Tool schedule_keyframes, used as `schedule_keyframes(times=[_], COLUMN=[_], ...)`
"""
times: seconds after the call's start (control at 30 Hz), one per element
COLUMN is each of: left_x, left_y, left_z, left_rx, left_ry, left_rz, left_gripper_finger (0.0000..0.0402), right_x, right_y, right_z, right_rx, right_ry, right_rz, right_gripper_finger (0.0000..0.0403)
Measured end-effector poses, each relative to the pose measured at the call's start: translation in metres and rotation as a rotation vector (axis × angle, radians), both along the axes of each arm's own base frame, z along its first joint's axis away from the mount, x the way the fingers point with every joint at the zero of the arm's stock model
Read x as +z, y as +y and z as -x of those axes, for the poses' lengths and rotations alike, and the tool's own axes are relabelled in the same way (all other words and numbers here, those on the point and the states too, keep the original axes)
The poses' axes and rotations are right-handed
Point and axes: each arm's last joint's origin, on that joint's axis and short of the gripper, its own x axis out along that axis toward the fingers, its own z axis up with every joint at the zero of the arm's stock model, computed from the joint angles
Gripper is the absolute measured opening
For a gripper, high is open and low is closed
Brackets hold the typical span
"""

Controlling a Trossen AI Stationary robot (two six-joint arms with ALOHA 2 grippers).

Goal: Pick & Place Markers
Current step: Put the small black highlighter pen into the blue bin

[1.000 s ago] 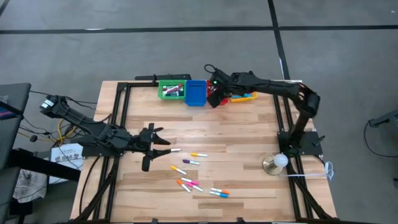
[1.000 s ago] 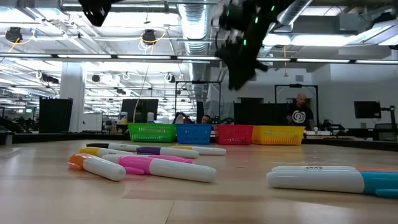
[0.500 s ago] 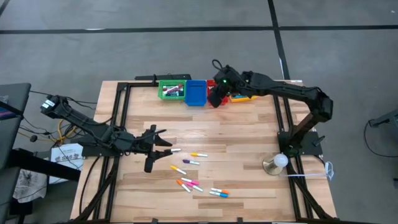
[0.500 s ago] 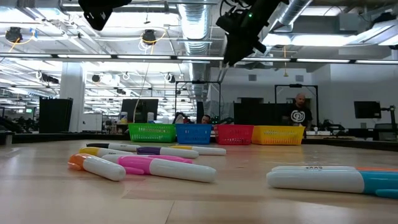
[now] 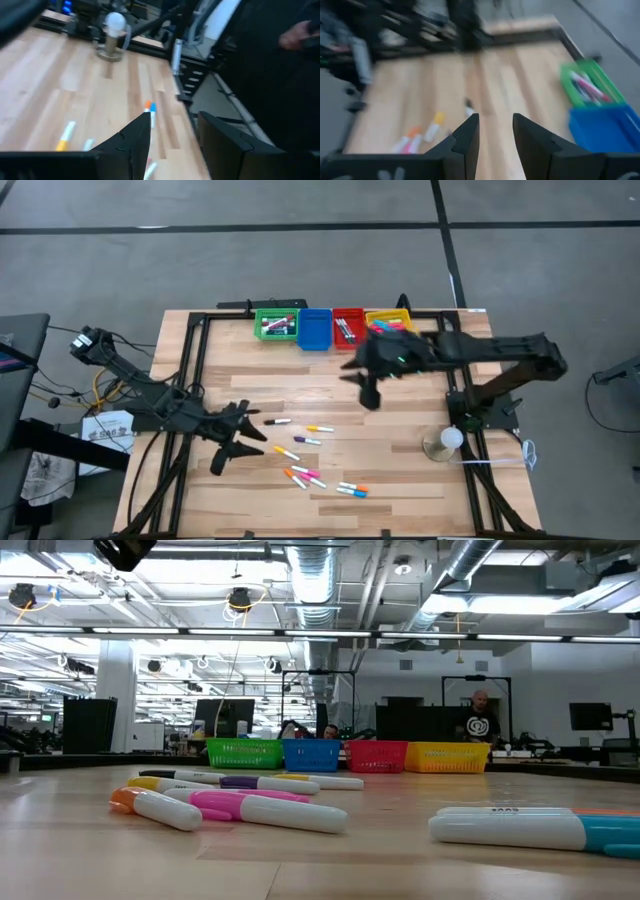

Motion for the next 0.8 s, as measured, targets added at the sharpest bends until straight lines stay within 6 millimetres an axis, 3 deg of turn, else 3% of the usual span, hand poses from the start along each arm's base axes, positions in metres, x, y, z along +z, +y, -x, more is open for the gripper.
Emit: schedule_keyframes(times=[0.1,0.23,0.53,0.8], left_x=[0.003,0.004,0.003,-0.021], left_y=[0.004,0.008,0.009,-0.002], left_z=[0.003,0.006,0.005,-0.01], left_rx=[0.038,0.06,0.084,0.082], left_ry=[-0.011,-0.012,-0.013,0.104], left_rz=[-0.016,-0.041,-0.064,-0.129], left_gripper_finger=[0.0163,0.0163,0.0163,0.0163], right_x=[0.009,0.014,0.013,0.008], right_y=[0.014,0.019,0.024,0.055], right_z=[0.01,0.018,0.017,0.025], right_rx=[0.033,0.025,0.062,0.242], right_ry=[-0.077,-0.11,-0.111,-0.052], right_rz=[-0.014,-0.033,-0.011,-0.033], right_gripper_finger=[0.0108,0.0108,0.0108,0.0108])
